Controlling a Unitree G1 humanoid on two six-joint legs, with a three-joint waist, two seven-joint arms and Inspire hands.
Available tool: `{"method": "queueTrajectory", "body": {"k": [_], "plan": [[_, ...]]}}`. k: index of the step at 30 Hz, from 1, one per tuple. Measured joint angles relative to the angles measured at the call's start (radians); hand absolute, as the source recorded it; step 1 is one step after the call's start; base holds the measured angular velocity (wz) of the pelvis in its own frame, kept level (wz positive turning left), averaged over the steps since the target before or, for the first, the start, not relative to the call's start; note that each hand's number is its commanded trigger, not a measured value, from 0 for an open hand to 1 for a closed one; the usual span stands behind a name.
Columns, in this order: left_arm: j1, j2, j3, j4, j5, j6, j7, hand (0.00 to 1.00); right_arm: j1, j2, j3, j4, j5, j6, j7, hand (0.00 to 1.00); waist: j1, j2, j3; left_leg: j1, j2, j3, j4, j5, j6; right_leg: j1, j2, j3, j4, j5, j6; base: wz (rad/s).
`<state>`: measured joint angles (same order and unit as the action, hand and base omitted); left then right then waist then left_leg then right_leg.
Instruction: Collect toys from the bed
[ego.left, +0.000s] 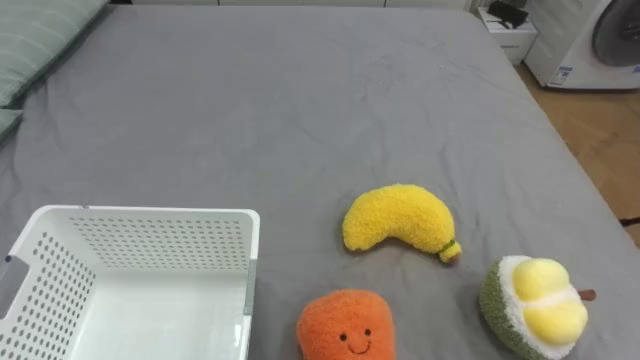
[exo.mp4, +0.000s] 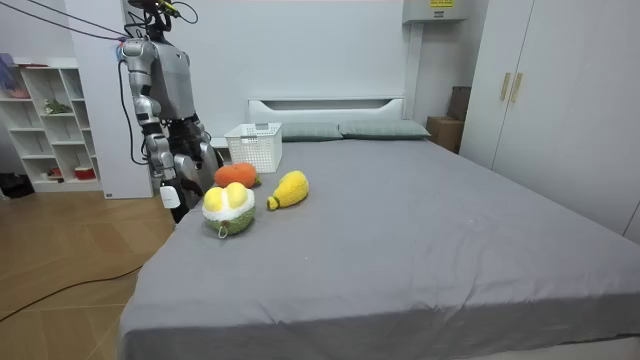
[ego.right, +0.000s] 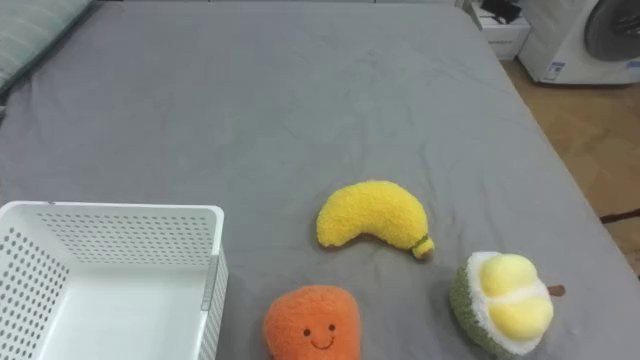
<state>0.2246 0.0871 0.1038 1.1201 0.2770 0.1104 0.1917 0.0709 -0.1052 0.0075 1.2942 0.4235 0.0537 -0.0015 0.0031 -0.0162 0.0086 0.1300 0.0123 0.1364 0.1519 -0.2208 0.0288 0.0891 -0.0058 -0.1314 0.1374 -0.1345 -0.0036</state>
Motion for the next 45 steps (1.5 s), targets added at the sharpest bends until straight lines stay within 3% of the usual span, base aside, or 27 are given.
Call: {"method": "queueTrajectory", "body": {"k": [12, 16, 17, 19, 24, 30, 38, 41, 45], "plan": [[0.002, 0.0, 0.0, 0.0, 0.001, 0.002, 0.002, 0.0, 0.0, 0.0, 0.0, 0.001, 0.005, 0.0, 0.002, 0.0, 0.0, 0.003, 0.0003, 0.0, 0.0, 0.001, -0.003, 0.0, 0.0, 0.0, 0.001, 0.003, -0.002, 0.0, 0.0, 0.0], [0.008, 0.0, 0.003, 0.0, 0.002, 0.002, 0.002, 0.0, 0.0, 0.0, -0.001, 0.002, 0.005, 0.0, 0.001, 0.0, 0.0, -0.006, 0.0047, -0.001, 0.0, 0.0, -0.003, 0.0, 0.0, -0.001, 0.001, 0.002, -0.002, 0.0, 0.0, 0.0], [0.009, 0.0, 0.004, 0.0, 0.002, 0.002, 0.002, 0.0, 0.0, 0.0, -0.001, 0.003, 0.005, 0.001, 0.001, 0.0, 0.0, 0.0, 0.001, -0.001, 0.0, 0.0, -0.003, 0.0, 0.0, -0.001, 0.001, 0.002, -0.002, 0.0, 0.0, 0.0], [0.012, 0.0, 0.005, 0.0, 0.002, 0.004, 0.002, 0.0, 0.0, 0.0, -0.001, 0.007, 0.005, 0.001, 0.001, 0.0, 0.0, -0.005, 0.0021, -0.002, 0.0, 0.0, -0.003, 0.0, 0.0, -0.001, 0.001, 0.001, -0.002, 0.0, 0.0, 0.0], [0.015, -0.001, 0.013, -0.001, 0.001, 0.021, 0.002, 0.0, 0.008, 0.0, -0.004, 0.025, 0.033, 0.003, -0.001, 0.0, -0.001, -0.008, -0.0097, -0.002, -0.001, -0.002, -0.002, 0.0, 0.0, 0.001, -0.002, -0.008, -0.002, 0.0, 0.0, 0.02], [0.012, 0.0, 0.066, -0.001, 0.002, 0.032, 0.002, 0.0, 0.031, 0.002, -0.077, 0.033, 0.096, 0.003, -0.004, 0.0, -0.003, -0.011, -0.0107, 0.006, -0.002, -0.002, -0.004, 0.0, 0.0, 0.01, -0.003, -0.009, -0.002, -0.002, 0.002, 0.0], [0.02, 0.013, 0.133, -0.004, 0.0, 0.034, 0.002, 0.0, 0.059, -0.006, -0.23, 0.039, 0.166, 0.014, -0.056, 0.0, -0.062, -0.031, -0.0053, 0.034, -0.003, -0.008, -0.01, 0.0, 0.0, 0.037, -0.004, -0.008, -0.001, -0.007, 0.003, 0.01], [0.023, 0.014, 0.157, -0.005, -0.001, 0.033, 0.003, 0.0, 0.065, -0.01, -0.288, 0.035, 0.205, 0.036, -0.085, 0.0, -0.067, -0.041, -0.0056, 0.038, -0.003, -0.007, -0.015, 0.0, 0.0, 0.037, -0.004, -0.007, 0.001, -0.008, 0.004, 0.0], [0.025, 0.018, 0.159, -0.005, -0.001, 0.033, 0.005, 0.0, 0.062, -0.031, -0.314, 0.019, 0.217, 0.037, -0.115, 0.0, -0.07, -0.043, -0.0058, 0.039, -0.003, -0.002, -0.016, 0.0, 0.001, 0.032, -0.005, -0.007, 0.003, -0.009, 0.005, 0.0]]}}
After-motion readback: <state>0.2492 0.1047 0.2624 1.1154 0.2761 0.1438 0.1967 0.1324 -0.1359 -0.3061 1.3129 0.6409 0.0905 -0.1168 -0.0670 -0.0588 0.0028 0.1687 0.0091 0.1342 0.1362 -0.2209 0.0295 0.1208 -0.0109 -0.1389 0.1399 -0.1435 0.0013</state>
